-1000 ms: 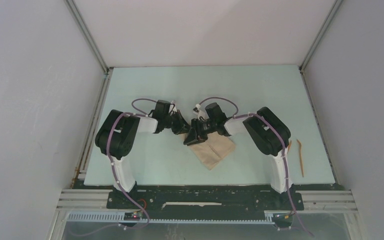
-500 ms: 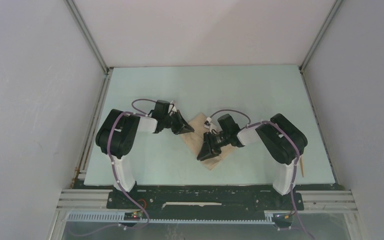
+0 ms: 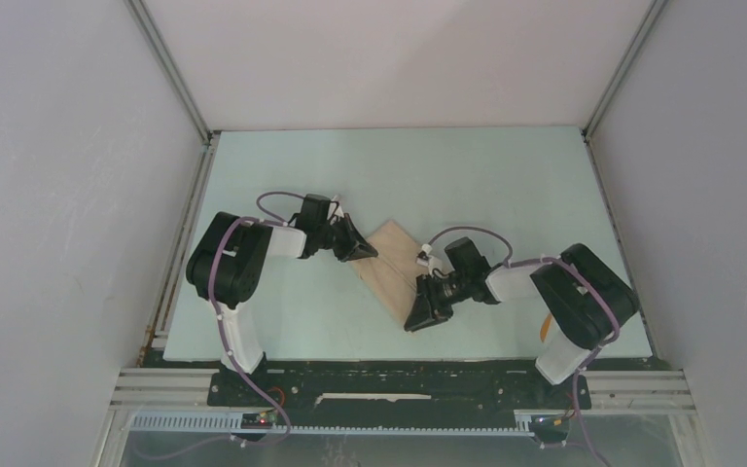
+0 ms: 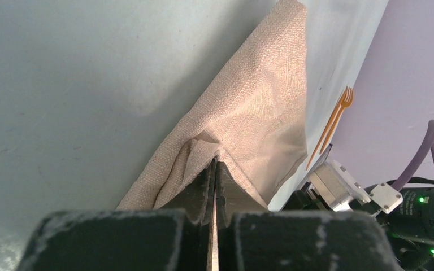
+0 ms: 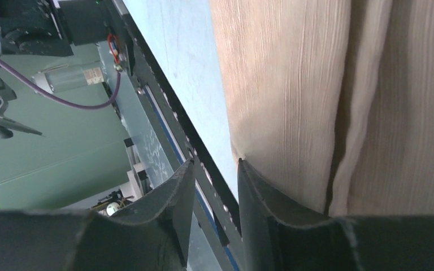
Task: Fold the napkin into a case and place the utensils inside
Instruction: Smooth out the 2/3-rectangle-folded napkin at the center of the board, then rotate the 2/3-rectangle-folded napkin at the center of the board, then pick up the 2/3-rectangle-folded napkin from the center of the board, then fold the 2/3-rectangle-folded napkin at the center of the board.
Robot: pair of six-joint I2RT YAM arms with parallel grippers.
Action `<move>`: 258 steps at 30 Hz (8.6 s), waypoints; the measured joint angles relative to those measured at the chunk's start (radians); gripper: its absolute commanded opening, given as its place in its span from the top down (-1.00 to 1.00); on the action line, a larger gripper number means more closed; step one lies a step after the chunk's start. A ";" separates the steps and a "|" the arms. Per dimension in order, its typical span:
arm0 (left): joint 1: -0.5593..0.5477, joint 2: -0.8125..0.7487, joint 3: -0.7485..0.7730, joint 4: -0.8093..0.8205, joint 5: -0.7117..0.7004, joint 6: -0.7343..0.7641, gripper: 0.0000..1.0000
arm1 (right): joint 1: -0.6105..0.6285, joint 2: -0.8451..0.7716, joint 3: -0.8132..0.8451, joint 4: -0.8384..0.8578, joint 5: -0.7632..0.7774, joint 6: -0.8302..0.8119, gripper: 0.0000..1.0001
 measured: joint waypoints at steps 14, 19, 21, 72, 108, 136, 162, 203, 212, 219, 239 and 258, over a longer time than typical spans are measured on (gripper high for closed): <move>-0.010 -0.060 0.047 -0.143 -0.036 0.039 0.09 | -0.202 -0.382 -0.015 -0.338 0.227 -0.047 -0.28; -0.031 -0.180 0.108 -0.229 -0.043 0.061 -0.03 | -0.306 -0.367 0.083 -0.401 0.323 -0.082 -0.33; -0.034 -0.234 0.121 -0.247 -0.043 0.065 -0.05 | -0.334 -0.325 0.130 -0.418 0.359 -0.100 -0.34; -0.048 -0.010 0.172 -0.311 -0.214 0.105 0.60 | 0.025 0.025 0.212 -0.167 0.237 0.043 -0.24; -0.120 -0.557 -0.304 -0.334 -0.375 0.043 0.53 | -0.408 -0.010 0.095 -0.221 0.170 -0.052 0.43; -0.108 -0.407 -0.016 -0.512 -0.548 0.198 -0.29 | 0.123 -0.495 -0.225 -0.039 0.631 0.372 -0.47; -0.912 0.025 0.451 -1.014 -0.883 0.219 -0.12 | -0.463 -0.752 -0.187 -0.492 0.493 0.043 -0.49; -0.834 -0.232 0.245 -0.838 -0.710 0.316 1.00 | -0.192 -0.134 -0.228 0.444 0.301 0.564 -0.65; -0.832 -0.243 0.242 -0.835 -0.702 0.316 1.00 | -0.229 -0.046 -0.226 0.531 0.319 0.607 -0.13; -0.830 -0.243 0.242 -0.823 -0.681 0.316 1.00 | -0.269 -0.013 -0.217 0.541 0.318 0.594 0.15; -0.828 -0.226 0.267 -0.771 -0.597 0.316 1.00 | -0.383 -0.011 -0.173 0.431 0.269 0.454 1.00; -0.802 -0.116 0.249 -0.428 -0.397 0.302 1.00 | -0.318 -0.234 0.257 -0.504 0.556 0.035 1.00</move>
